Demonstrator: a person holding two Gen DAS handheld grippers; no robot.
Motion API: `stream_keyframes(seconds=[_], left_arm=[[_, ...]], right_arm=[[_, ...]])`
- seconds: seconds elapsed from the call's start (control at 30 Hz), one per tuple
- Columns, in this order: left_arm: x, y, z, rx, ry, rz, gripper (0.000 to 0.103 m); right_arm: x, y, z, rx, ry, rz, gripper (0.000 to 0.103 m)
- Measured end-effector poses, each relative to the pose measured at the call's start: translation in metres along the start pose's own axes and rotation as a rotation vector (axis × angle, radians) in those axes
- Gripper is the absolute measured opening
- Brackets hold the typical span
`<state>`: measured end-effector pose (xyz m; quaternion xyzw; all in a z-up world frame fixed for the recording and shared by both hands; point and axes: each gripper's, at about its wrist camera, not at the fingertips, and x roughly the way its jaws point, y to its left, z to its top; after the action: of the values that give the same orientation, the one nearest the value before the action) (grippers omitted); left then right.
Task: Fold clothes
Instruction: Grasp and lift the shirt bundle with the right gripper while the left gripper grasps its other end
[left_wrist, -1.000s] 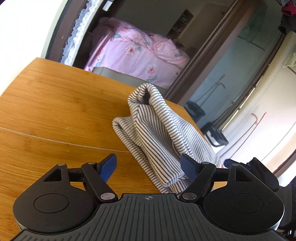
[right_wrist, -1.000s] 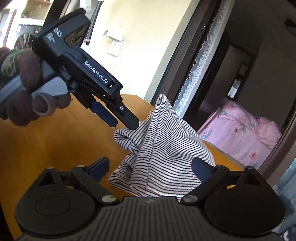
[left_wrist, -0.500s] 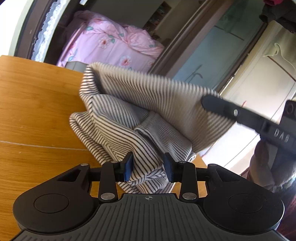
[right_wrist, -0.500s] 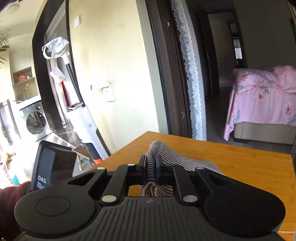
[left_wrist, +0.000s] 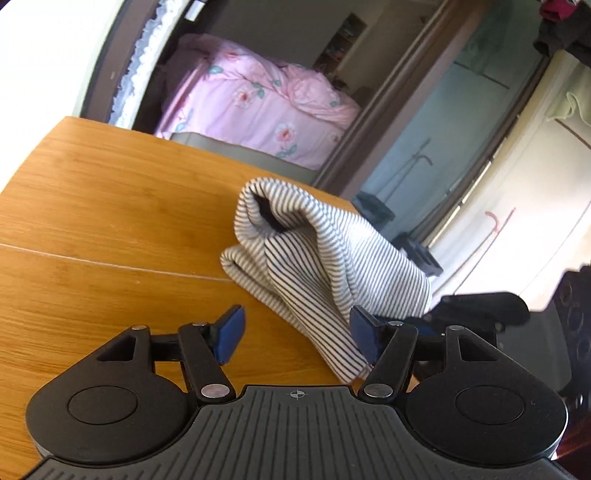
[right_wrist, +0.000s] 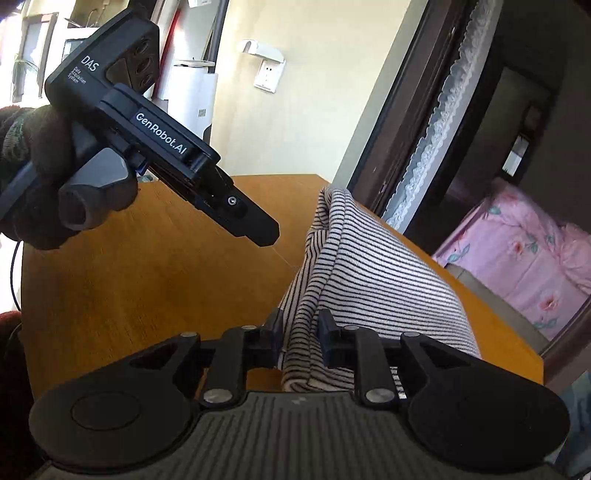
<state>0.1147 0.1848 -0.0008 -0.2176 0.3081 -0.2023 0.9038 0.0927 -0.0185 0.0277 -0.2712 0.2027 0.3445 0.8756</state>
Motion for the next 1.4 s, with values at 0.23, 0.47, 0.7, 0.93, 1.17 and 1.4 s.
stream_keyframes(seconds=[0.23,0.47,0.7,0.93,1.17,1.4], left_arm=[[-0.007,0.009,0.013,-0.068,-0.036,0.027,0.08],[-0.003,0.009,0.011,-0.069,-0.019,0.031,0.083],[-0.001,0.009,0.021,-0.076,-0.043,0.022,0.083],[0.005,-0.047,0.052,0.034,-0.129,-0.123,0.081],[0.071,-0.054,0.048,0.024,-0.018,-0.184,0.078],[0.086,0.003,0.031,-0.133,0.015,-0.214,0.061]], right_arm=[[0.007,0.026,-0.013,-0.167,-0.042,-0.146,0.074],[0.01,0.011,-0.018,-0.24,-0.081,-0.227,0.03],[-0.013,0.003,-0.021,-0.443,-0.006,-0.248,0.023],[0.017,0.046,-0.044,-0.456,0.017,-0.186,0.026],[0.015,0.037,-0.036,-0.372,0.017,-0.169,0.03],[-0.017,-0.017,-0.015,-0.028,-0.071,-0.053,0.074]])
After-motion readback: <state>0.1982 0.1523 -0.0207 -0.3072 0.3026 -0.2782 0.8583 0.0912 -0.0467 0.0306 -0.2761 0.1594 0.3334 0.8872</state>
